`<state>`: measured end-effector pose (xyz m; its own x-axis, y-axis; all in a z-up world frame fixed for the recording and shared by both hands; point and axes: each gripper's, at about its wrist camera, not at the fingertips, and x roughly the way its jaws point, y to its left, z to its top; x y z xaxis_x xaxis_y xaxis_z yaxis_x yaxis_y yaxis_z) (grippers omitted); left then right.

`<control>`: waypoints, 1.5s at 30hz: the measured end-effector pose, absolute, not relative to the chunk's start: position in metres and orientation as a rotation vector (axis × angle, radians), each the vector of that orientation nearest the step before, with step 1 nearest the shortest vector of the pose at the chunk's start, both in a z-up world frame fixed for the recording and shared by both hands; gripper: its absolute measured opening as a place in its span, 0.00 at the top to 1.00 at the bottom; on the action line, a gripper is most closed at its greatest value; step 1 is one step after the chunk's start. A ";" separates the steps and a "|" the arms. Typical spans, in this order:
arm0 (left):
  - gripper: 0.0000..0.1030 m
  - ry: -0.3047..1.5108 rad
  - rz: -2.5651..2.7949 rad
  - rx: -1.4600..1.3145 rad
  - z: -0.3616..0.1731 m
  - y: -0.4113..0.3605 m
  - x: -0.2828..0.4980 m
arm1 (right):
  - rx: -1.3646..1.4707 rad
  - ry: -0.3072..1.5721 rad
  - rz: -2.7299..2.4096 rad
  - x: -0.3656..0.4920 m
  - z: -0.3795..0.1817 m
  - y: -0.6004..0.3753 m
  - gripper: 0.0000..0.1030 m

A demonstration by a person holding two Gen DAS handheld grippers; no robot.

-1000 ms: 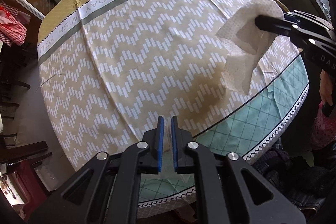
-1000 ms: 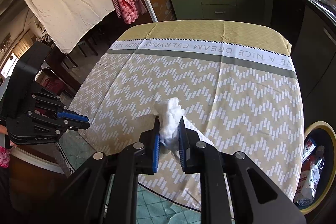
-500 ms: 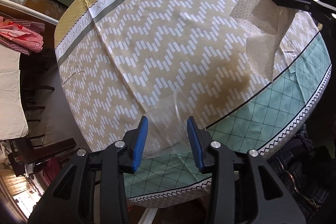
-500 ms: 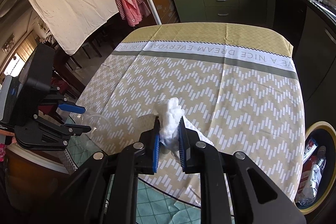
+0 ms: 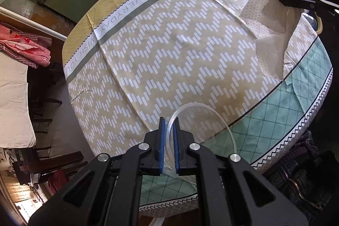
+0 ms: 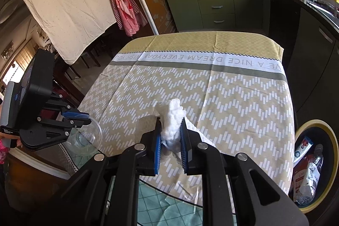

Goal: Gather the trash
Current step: 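Release the paper towel into the bin with right while left carries the cup over, then open the left gripper to drop the plastic cup into the bin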

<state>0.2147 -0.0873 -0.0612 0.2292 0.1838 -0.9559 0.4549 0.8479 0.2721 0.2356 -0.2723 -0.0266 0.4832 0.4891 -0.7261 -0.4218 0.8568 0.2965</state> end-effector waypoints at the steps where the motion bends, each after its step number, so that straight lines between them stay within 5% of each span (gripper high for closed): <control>1: 0.93 1.335 -0.207 0.560 -0.057 -0.087 0.216 | 0.086 0.902 0.544 0.235 -0.024 -0.279 0.85; 15: 0.93 1.179 -0.463 0.317 -0.014 -0.140 0.219 | 0.181 0.854 -0.059 0.233 -0.034 -0.493 0.84; 18: 0.93 1.168 -0.511 0.327 -0.014 -0.164 0.220 | 0.186 0.877 -0.134 0.242 -0.062 -0.523 0.80; 21: 0.93 1.167 -0.553 0.351 -0.015 -0.189 0.221 | 0.178 0.915 -0.154 0.254 -0.093 -0.537 0.55; 24: 0.93 1.162 -0.591 0.367 -0.016 -0.211 0.222 | 0.238 0.891 -0.170 0.245 -0.102 -0.552 0.54; 32: 0.93 1.133 -0.708 0.394 -0.017 -0.282 0.232 | 0.406 0.694 -0.208 0.147 -0.076 -0.593 0.46; 45: 0.93 1.077 -0.776 0.368 -0.052 -0.446 0.295 | 0.542 0.657 -0.391 -0.033 -0.090 -0.658 0.41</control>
